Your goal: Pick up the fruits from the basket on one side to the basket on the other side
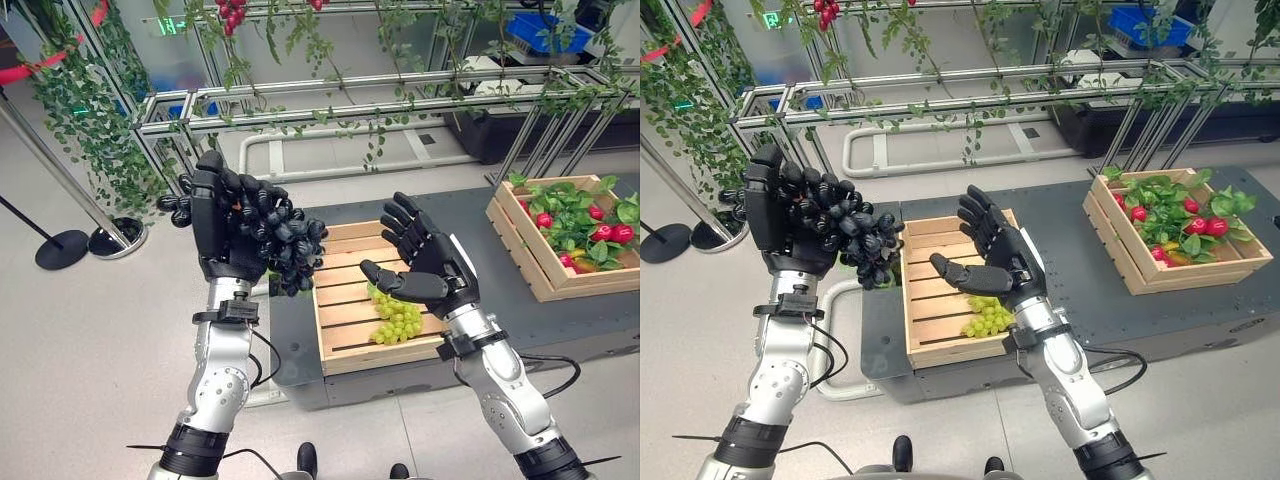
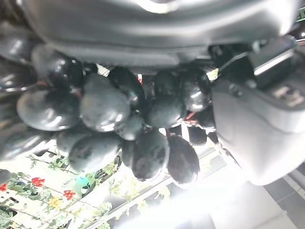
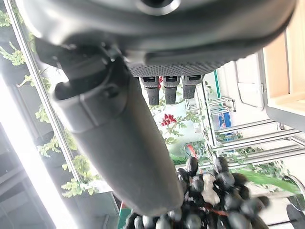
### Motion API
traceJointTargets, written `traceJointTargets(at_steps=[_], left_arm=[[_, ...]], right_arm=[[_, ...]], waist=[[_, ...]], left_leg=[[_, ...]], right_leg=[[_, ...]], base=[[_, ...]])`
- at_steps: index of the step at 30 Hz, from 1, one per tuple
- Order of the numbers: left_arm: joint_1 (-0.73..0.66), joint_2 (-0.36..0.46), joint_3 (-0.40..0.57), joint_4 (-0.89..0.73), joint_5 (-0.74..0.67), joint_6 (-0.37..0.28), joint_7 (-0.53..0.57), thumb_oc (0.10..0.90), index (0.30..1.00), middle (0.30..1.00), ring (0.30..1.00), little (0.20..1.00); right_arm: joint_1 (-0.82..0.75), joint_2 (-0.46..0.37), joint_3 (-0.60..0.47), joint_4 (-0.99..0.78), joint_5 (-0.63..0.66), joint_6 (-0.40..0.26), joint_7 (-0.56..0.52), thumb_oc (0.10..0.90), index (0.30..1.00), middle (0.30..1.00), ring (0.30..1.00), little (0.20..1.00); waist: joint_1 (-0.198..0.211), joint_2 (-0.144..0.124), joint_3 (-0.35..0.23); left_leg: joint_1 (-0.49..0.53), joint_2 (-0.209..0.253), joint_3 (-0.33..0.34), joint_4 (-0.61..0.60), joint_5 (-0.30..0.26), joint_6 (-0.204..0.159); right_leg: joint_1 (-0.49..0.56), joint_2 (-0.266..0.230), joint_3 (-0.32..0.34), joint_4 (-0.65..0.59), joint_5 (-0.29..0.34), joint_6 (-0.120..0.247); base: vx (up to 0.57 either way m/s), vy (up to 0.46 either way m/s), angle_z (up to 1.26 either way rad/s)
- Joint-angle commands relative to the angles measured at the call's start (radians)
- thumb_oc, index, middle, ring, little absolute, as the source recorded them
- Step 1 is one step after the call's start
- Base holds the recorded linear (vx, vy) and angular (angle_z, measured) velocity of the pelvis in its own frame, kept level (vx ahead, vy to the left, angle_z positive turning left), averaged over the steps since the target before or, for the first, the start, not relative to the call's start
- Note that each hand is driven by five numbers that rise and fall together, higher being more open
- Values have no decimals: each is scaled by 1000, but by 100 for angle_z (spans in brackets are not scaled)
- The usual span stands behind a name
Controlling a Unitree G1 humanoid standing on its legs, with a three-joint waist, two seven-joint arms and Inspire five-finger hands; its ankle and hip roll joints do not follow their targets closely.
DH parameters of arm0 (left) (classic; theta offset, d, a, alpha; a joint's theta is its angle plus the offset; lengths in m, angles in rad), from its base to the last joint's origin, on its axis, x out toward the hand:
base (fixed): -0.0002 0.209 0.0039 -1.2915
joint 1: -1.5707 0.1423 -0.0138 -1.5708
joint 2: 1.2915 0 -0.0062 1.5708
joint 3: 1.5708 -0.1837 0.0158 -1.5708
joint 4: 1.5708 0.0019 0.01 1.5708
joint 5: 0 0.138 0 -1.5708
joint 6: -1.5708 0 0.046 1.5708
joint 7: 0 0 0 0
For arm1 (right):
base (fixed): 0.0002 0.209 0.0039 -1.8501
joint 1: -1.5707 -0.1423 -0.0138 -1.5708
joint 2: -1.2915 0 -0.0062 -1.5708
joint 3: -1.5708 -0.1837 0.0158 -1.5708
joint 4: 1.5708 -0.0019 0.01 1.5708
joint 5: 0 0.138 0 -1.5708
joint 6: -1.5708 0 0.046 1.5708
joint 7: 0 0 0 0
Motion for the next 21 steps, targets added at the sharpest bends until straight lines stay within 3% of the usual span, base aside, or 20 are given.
traceJointTargets(at_steps=[1, 8, 21], left_arm=[[-85, 34, 24, -106, 68, -94, -73, 400, 300, 300, 300, 300], [-104, 31, -6, -106, 68, -78, -91, 400, 300, 300, 300, 300], [-96, 14, -81, -109, -17, -7, -170, 400, 300, 300, 300, 300]], right_arm=[[-56, 0, -35, -106, 26, -72, 124, 800, 900, 900, 900, 900], [-79, -16, 19, -113, 91, -46, 238, 800, 900, 900, 900, 900], [-92, 8, 66, -130, 69, -75, 226, 800, 900, 900, 900, 900]], waist=[[16, -30, -119], [20, -35, -125], [22, -34, -123]], left_leg=[[64, -3, -32, 2, -142, -11], [64, -2, -38, 2, -143, -12], [64, -3, -36, 2, -141, -9]], right_leg=[[-48, -44, -2, 1, 45, 19], [-46, -45, -7, 1, 43, 18], [-46, -43, 0, 1, 46, 17]], base=[[0, 0, 0], [0, 0, 0], [0, 0, 0]])
